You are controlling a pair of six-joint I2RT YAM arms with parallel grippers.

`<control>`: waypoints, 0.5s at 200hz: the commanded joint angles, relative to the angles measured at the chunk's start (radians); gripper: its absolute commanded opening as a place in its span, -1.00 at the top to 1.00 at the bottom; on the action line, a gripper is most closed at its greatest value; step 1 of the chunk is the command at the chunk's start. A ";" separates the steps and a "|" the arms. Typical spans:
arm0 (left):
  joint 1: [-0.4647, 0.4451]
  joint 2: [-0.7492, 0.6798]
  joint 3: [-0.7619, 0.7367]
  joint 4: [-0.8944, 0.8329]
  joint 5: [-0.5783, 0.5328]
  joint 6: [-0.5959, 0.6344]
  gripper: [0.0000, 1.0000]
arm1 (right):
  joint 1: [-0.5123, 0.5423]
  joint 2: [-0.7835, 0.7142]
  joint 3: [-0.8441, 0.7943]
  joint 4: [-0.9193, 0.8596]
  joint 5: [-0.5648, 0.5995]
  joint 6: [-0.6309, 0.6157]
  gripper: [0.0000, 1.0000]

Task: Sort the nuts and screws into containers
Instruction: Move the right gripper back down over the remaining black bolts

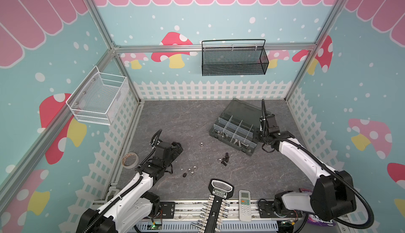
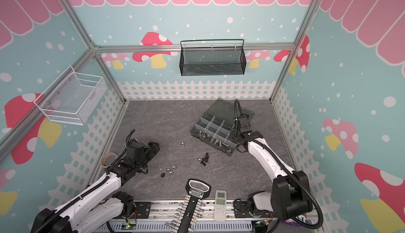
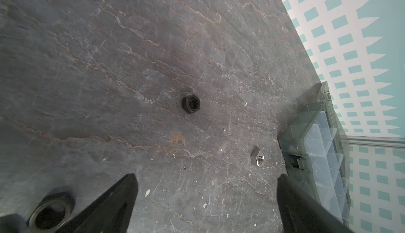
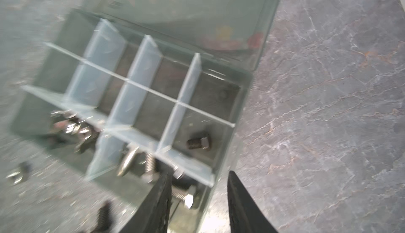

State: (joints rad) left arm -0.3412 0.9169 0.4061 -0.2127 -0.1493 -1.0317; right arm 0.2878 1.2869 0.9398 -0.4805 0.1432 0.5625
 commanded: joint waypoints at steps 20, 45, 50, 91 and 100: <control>0.010 0.021 0.015 0.019 0.019 -0.023 -1.00 | 0.162 -0.076 -0.038 -0.139 -0.020 0.142 0.09; 0.011 0.036 0.025 0.012 0.021 -0.017 -1.00 | 0.258 -0.056 -0.044 -0.178 -0.039 0.216 0.09; 0.011 0.038 0.025 0.012 0.021 -0.017 -1.00 | 0.273 -0.052 -0.047 -0.179 -0.045 0.227 0.08; 0.014 0.063 0.024 0.015 0.026 -0.018 -1.00 | 0.371 0.028 -0.037 -0.148 -0.103 0.282 0.01; 0.016 0.069 0.025 0.018 0.032 -0.018 -0.99 | 0.393 0.055 -0.022 -0.138 -0.106 0.286 -0.01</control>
State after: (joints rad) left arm -0.3347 0.9718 0.4065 -0.2043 -0.1284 -1.0332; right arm 0.6338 1.2900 0.8989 -0.6159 0.0715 0.7872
